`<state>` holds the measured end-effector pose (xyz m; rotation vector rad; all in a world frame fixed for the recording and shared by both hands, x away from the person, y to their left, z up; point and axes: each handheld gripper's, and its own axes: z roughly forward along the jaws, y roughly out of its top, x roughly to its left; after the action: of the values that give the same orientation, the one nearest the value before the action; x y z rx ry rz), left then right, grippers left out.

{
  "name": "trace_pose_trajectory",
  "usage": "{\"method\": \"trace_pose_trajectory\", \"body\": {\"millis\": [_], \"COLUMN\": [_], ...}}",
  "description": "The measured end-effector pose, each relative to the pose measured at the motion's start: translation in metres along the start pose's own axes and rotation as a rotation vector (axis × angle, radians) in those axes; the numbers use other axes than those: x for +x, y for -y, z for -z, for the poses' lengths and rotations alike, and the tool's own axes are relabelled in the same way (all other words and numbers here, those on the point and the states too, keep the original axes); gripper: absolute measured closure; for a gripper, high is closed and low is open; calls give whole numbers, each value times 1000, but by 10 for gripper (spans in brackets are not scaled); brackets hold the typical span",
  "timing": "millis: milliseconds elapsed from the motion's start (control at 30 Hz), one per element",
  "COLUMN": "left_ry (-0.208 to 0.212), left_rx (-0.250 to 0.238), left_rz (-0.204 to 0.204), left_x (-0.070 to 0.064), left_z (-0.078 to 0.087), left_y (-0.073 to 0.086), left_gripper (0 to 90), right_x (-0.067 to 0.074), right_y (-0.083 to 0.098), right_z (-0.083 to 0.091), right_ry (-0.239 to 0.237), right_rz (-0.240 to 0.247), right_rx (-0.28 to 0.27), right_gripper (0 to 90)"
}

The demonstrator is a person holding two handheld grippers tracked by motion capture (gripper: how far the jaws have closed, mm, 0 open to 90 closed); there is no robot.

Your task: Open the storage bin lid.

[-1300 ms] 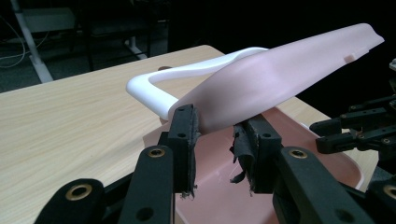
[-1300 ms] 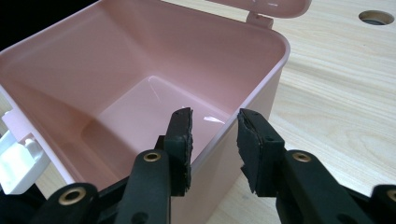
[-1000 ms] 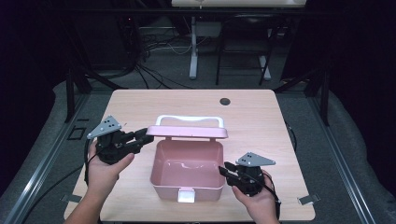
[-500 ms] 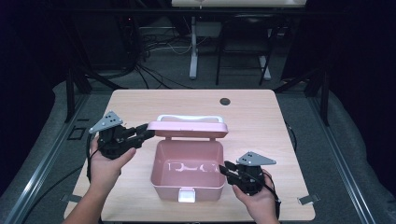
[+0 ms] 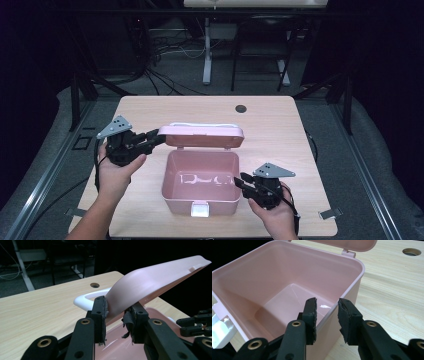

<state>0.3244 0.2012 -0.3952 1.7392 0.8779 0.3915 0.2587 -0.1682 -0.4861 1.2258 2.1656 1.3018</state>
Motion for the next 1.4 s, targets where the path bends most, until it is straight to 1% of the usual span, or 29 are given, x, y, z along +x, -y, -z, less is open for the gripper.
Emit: {"method": "trace_pose_trajectory", "body": {"millis": [200, 367, 467, 567, 633, 800, 967, 1100, 1233, 1333, 1400], "left_ry": [-9, -12, -12, -13, -19, -24, -33, -31, -32, -35, -36], "left_rx": [7, 9, 10, 6, 16, 13, 26, 18, 22, 25, 26], "left_rz": [1, 1, -5, -2, -4, -3, -17, 1, 12, 10, 18], "left_x": [3, 5, 7, 8, 9, 10, 11, 13, 15, 17, 18], "left_z": [-4, -7, -10, -12, -13, -16, -20, -23, -27, -29, -30], "left_y": [1, 3, 4, 6, 6, 7, 8, 10, 14, 16, 17], "left_gripper": [720, 727, 733, 734, 734, 734, 735, 735, 736, 739, 743], "right_x": [2, 2, 2, 3, 3, 3, 3, 3, 3, 3, 3], "right_y": [1, 2, 2, 3, 3, 3, 4, 4, 4, 4, 4], "right_z": [0, -1, -1, -2, -2, -5, -7, -7, -8, -8, -8], "right_ry": [6, 10, 12, 14, 15, 17, 18, 18, 20, 17, 16], "right_rz": [2, 5, 5, 3, -2, -5, -12, -15, -13, -15, -14], "right_rx": [2, -1, 0, 2, 4, 4, 12, 14, 21, 22, 22], "right_gripper": [659, 656, 648, 633, 625, 610, 593, 589, 581, 580, 581]}}
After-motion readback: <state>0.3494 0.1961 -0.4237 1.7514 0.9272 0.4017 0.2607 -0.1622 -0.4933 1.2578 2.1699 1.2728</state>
